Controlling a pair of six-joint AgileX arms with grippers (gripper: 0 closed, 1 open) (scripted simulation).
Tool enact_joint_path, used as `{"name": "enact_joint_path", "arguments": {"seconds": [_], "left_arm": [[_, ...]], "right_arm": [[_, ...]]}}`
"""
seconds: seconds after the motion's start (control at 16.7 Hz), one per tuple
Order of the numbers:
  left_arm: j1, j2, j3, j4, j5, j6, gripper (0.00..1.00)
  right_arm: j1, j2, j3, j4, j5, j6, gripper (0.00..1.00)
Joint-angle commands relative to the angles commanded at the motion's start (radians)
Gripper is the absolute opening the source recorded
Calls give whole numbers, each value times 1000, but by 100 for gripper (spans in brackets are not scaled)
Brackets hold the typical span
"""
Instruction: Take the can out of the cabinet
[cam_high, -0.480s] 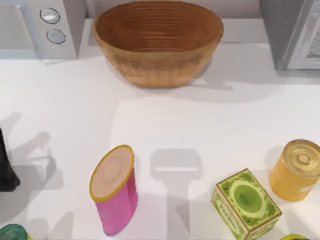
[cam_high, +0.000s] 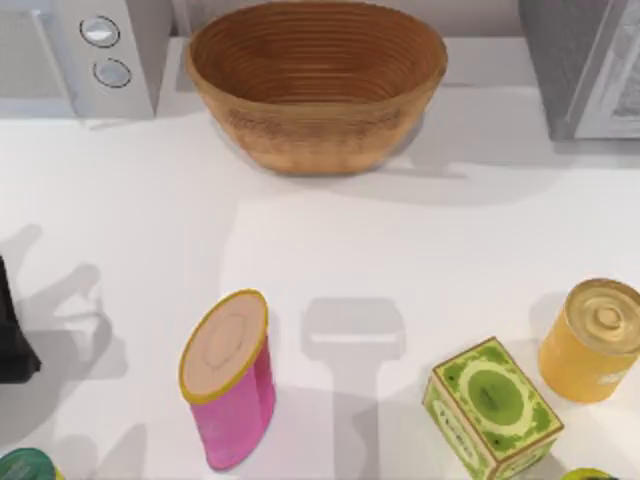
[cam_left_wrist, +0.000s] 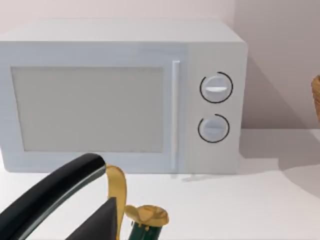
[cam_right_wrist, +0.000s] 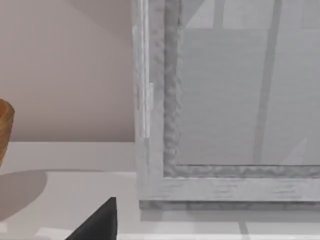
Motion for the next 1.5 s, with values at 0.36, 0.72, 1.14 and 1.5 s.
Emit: {"name": "enact_joint_path", "arguments": {"seconds": [0.36, 0.72, 1.14, 1.5], "left_arm": [[0, 0, 0, 0, 0, 0, 100], [0, 0, 0, 0, 0, 0, 100], [0, 0, 0, 0, 0, 0, 100], [0, 0, 0, 0, 0, 0, 100]], "right_arm": [[55, 403, 532, -127, 61, 4, 100], [112, 834, 1114, -266, 125, 8, 100], [154, 1117, 1500, -354, 166, 12, 100], [151, 1127, 1515, -356, 166, 13, 100]]}}
